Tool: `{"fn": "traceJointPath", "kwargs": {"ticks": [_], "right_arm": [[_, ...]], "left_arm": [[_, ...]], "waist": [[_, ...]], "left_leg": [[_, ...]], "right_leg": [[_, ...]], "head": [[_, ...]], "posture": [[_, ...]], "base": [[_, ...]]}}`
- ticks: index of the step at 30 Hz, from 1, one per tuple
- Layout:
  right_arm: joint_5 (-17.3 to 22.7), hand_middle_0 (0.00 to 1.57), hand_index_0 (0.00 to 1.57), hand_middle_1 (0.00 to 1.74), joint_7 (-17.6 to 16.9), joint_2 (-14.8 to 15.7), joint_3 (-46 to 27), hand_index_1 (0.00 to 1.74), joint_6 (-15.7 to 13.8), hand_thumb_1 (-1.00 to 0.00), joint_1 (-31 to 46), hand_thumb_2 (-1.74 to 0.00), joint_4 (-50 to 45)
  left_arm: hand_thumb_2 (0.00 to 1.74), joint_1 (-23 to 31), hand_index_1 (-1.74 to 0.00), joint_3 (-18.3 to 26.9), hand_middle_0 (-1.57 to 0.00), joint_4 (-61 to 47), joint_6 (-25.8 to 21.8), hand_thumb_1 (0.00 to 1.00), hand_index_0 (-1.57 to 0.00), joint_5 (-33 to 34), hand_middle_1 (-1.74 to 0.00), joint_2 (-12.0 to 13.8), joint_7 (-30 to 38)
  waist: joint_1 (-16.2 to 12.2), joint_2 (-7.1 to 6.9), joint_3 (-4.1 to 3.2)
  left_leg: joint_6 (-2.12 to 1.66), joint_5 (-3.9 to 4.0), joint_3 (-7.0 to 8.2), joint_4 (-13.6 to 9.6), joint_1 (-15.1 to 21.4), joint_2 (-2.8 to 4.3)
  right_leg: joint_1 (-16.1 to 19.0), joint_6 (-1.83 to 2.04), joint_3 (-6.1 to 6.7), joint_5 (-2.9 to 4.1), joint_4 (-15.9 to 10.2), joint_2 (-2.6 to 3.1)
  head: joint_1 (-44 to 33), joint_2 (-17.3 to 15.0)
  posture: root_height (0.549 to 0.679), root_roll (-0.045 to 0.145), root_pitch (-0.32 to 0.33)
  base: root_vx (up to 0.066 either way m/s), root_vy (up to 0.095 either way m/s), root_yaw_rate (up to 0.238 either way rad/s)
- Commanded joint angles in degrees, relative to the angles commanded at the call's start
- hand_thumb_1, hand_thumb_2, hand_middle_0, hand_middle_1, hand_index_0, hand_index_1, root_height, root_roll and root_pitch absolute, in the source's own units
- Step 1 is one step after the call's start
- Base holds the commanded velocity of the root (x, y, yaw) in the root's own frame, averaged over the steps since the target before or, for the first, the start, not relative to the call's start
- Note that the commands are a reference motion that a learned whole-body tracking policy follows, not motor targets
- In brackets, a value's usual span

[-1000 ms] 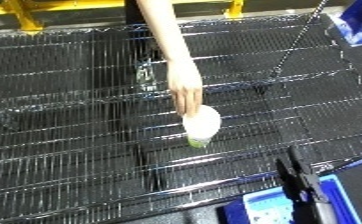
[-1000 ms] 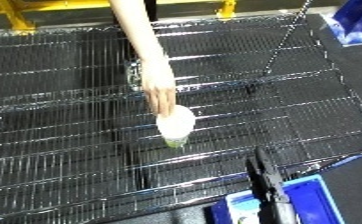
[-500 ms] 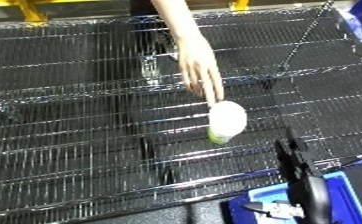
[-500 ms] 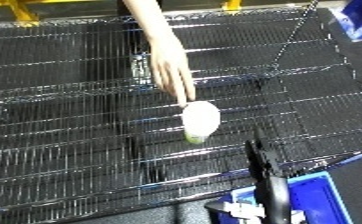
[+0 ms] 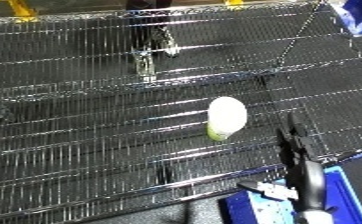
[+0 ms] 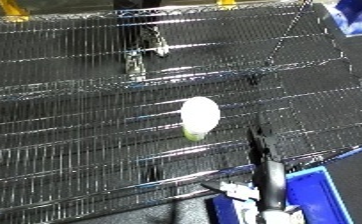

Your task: Pick up the object and place it into the box

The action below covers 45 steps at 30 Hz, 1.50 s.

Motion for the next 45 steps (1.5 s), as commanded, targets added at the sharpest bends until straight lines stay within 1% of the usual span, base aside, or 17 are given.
{"fn": "traceJointPath", "kwargs": {"ticks": [4,7,9,15,16,20,23,28,35,38,45], "right_arm": [[-0.2,0.0,0.0,0.0,-0.6,-1.1,0.1,0.0,0.2,0.0,-1.7,0.0,0.7],[-0.3,0.0,0.0,0.0,-1.1,-2.0,0.3,0.0,0.5,0.0,-3.1,0.0,1.6],[-0.2,0.0,0.0,0.0,-1.4,-2.6,0.3,0.0,0.5,0.0,-4.0,0.0,2.4],[0.5,0.0,0.0,0.0,-2.6,-4.4,1.4,0.0,0.2,0.0,-7.8,0.0,5.2],[0.4,0.0,0.0,0.0,-2.7,-4.6,1.6,0.0,0.2,0.0,-8.6,0.0,5.7],[0.1,0.0,0.0,0.0,-2.9,-5.6,2.7,0.0,0.1,0.0,-11.6,0.0,7.5],[-0.3,0.0,0.0,0.0,-2.9,-6.4,3.7,0.0,0.5,0.0,-13.7,0.0,8.3],[-0.3,0.0,0.0,0.0,-3.0,-7.6,5.1,0.0,1.3,0.0,-16.7,0.0,9.3],[0.0,0.0,0.0,0.0,-4.0,-8.1,6.9,0.0,0.8,0.0,-20.9,0.0,12.1],[-0.2,0.0,0.0,0.0,-4.3,-8.3,7.6,0.0,0.7,0.0,-22.9,0.0,13.3],[-0.4,0.0,0.0,0.0,-4.3,-9.1,8.7,0.0,0.7,0.0,-26.6,0.0,16.5]], "left_arm": [[1.74,0.0,-1.74,-0.3,-1.57,-0.1,-0.1,1.0,-1.57,-0.4,-1.74,0.5,0.2],[1.74,-0.1,-1.74,-0.4,-1.57,-0.3,-0.2,1.0,-1.57,-0.4,-1.74,0.8,0.2],[1.74,0.0,-1.74,-0.6,-1.57,-0.6,-0.1,1.0,-1.57,-0.4,-1.74,1.1,0.2],[1.74,-0.1,-1.74,-1.5,-1.57,-2.0,0.1,1.0,-1.57,-1.3,-1.74,2.4,0.2],[1.74,-0.2,-1.74,-1.7,-1.57,-2.2,0.1,1.0,-1.57,-1.4,-1.74,2.5,0.2],[1.74,-0.2,-1.74,-2.5,-1.57,-2.7,-0.2,1.0,-1.57,-1.9,-1.74,2.9,0.5],[1.74,0.1,-1.74,-2.8,-1.57,-3.0,-0.6,1.0,-1.57,-2.3,-1.74,2.9,0.7],[1.74,0.2,-1.74,-3.3,-1.57,-3.9,-1.1,1.0,-1.57,-2.8,-1.74,3.2,0.6],[1.74,-0.2,-1.74,-4.4,-1.57,-4.4,-1.8,1.0,-1.57,-3.0,-1.74,3.4,1.2],[1.74,-0.2,-1.74,-4.6,-1.57,-4.7,-2.1,1.0,-1.57,-3.1,-1.74,3.6,1.5],[1.74,-0.2,-1.74,-4.9,-1.57,-5.4,-2.3,1.0,-1.57,-3.7,-1.74,3.7,1.6]], "waist": [[0.3,0.22,0.0],[0.6,0.38,0.0],[0.9,0.54,0.0],[2.0,1.46,0.0],[2.2,1.62,0.0],[2.9,2.27,0.0],[3.3,2.64,0.0],[4.0,3.18,0.0],[4.9,4.13,0.0],[5.2,4.65,0.0],[5.9,5.68,0.0]], "left_leg": [[0.14,-0.28,0.11,0.5,-1.1,0.02],[0.16,-0.43,0.19,1.0,-2.1,-0.06],[0.22,-0.52,0.2,1.3,-2.9,-0.18],[0.57,-0.54,0.33,2.0,-5.5,-0.52],[0.62,-0.56,0.36,2.2,-6.1,-0.6],[0.85,-0.74,0.42,2.8,-7.9,-0.92],[1.02,-0.89,0.58,3.3,-9.2,-1.13],[1.27,-1.1,0.77,4.5,-11.5,-1.37],[1.68,-1.51,0.57,6.1,-14.3,-1.76],[1.8,-1.63,0.65,6.7,-15.5,-1.88],[2.01,-1.81,0.75,8.0,-18.1,-2.18]], "right_leg": [[-1.2,0.01,-0.12,-0.15,0.5,0.09],[-2.2,-0.13,-0.3,-0.32,1.1,0.21],[-2.9,-0.21,-0.47,-0.38,1.4,0.22],[-5.7,-0.34,-1.01,-0.61,2.7,0.02],[-6.2,-0.37,-1.08,-0.66,2.9,0.0],[-8.1,-0.5,-1.4,-0.92,3.9,-0.08],[-9.5,-0.61,-1.68,-1.15,4.6,-0.11],[-11.8,-0.65,-1.87,-1.34,5.9,-0.14],[-14.9,-0.69,-2.0,-1.8,7.8,-0.2],[-16.3,-0.72,-1.93,-2.02,8.7,-0.2],[-19.0,-0.79,-1.66,-2.4,10.4,-0.25]], "head": [[2.3,0.8],[3.0,1.9],[4.0,3.4],[7.1,7.7],[7.5,8.1],[9.3,11.9],[10.1,14.0],[11.1,16.1],[12.9,19.6],[13.2,20.5],[13.6,20.4]], "posture": [[0.641,0.049,0.095],[0.64,0.048,0.105],[0.639,0.048,0.112],[0.635,0.045,0.141],[0.634,0.045,0.146],[0.631,0.043,0.166],[0.628,0.043,0.18],[0.625,0.041,0.204],[0.619,0.038,0.23],[0.617,0.038,0.242],[0.613,0.038,0.265]], "base": [[0.018,-0.006,-0.016],[0.014,-0.015,0.008],[0.019,-0.027,0.025],[-0.016,-0.014,0.02],[-0.023,-0.005,0.029],[-0.011,0.004,0.024],[-0.005,0.025,-0.006],[-0.005,0.016,0.009],[-0.004,0.007,0.022],[-0.007,0.026,0.011],[-0.006,0.017,0.017]]}}
